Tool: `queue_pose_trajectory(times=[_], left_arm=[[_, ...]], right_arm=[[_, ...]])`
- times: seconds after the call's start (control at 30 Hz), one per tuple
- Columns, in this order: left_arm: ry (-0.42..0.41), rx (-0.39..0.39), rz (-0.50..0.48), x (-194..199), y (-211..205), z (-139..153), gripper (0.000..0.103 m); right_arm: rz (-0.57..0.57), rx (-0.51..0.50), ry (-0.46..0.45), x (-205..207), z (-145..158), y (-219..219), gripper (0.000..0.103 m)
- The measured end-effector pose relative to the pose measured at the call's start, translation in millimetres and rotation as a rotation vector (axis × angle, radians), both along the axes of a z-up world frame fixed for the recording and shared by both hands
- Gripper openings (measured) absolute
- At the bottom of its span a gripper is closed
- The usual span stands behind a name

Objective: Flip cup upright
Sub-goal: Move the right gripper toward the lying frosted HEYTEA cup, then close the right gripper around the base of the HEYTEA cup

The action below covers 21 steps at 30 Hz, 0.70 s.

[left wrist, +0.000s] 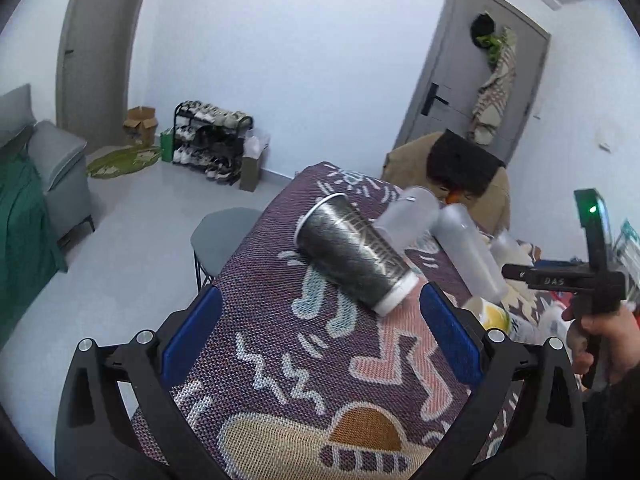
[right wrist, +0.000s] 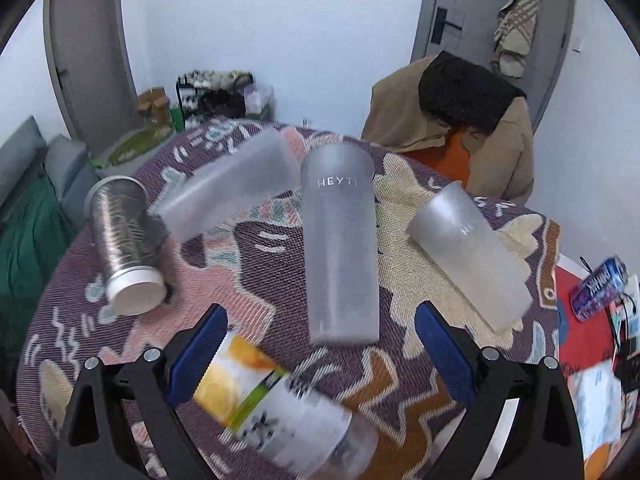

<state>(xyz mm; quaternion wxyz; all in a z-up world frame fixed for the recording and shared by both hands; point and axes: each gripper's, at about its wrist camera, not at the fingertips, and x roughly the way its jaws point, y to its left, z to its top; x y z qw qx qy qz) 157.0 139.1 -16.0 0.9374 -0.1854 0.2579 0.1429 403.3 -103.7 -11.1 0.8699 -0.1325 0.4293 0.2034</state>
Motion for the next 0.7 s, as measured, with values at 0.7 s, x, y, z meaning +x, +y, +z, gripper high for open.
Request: queue_pose_trajectory(times=[0.7], left_arm=[[0.049, -0.123, 0.138, 29, 42, -30, 0.098]], right_arm=[[0.002, -0.143, 0.29, 109, -67, 35, 0.062]])
